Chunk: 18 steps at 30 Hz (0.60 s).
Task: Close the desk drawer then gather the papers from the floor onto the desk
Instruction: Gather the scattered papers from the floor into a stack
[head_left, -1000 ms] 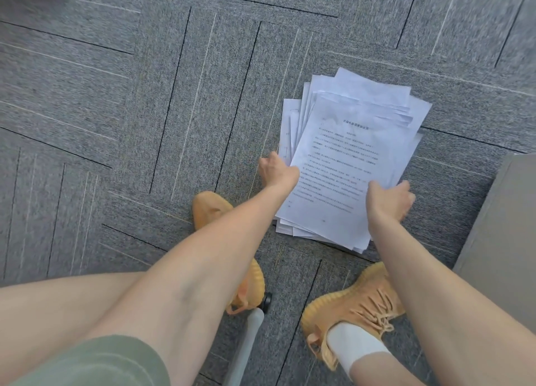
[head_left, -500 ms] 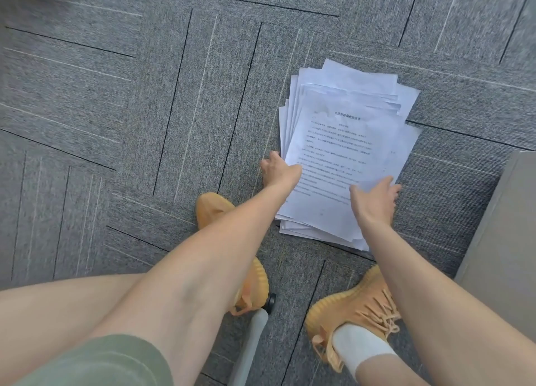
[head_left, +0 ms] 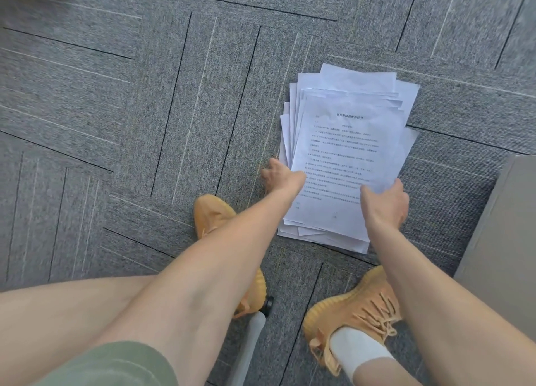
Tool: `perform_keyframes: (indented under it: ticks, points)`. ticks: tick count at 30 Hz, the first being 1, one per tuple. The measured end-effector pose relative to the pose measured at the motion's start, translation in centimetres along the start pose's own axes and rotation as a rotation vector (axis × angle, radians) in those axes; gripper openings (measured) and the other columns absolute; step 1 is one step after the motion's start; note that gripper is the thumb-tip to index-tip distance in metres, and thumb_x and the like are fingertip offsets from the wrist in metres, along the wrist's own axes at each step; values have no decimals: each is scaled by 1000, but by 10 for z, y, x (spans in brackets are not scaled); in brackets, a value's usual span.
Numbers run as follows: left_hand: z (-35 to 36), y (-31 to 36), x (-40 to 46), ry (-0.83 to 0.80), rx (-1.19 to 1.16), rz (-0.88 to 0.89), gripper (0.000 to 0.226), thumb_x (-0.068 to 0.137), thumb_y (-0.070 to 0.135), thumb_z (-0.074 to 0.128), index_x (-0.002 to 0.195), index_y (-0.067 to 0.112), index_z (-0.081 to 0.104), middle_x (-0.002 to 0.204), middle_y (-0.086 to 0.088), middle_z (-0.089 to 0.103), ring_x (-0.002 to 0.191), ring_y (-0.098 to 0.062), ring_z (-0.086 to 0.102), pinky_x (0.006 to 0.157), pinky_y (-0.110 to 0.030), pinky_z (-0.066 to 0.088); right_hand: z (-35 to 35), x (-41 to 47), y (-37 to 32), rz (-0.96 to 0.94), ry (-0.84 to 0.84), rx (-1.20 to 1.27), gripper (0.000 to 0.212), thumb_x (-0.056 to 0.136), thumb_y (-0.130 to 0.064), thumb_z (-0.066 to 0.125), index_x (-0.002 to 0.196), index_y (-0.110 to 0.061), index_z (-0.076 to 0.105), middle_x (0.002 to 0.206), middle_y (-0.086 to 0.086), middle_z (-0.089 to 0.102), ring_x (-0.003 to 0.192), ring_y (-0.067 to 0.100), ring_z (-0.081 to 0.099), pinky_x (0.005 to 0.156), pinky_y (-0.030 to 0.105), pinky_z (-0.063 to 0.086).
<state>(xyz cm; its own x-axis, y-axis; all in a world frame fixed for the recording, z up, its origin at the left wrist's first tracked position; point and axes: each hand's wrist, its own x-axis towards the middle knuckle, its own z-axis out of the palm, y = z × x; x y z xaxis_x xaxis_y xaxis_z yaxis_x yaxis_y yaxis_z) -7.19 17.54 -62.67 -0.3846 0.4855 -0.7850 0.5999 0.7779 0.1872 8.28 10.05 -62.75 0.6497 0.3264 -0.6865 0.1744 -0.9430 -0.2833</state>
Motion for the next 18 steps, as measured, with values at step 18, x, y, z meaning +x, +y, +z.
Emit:
perform_keyframes:
  ticks: [18]
  points:
    - [0,1,3,-199,-116,-28,67,71,35,74,129,9,53,128,-9,62,118,-33,59,102,-47,47,1,-16,4,-126,-28,-117,68,89,-40,59,145,-10,38,129,23,62,119,44,56,97,50,46]
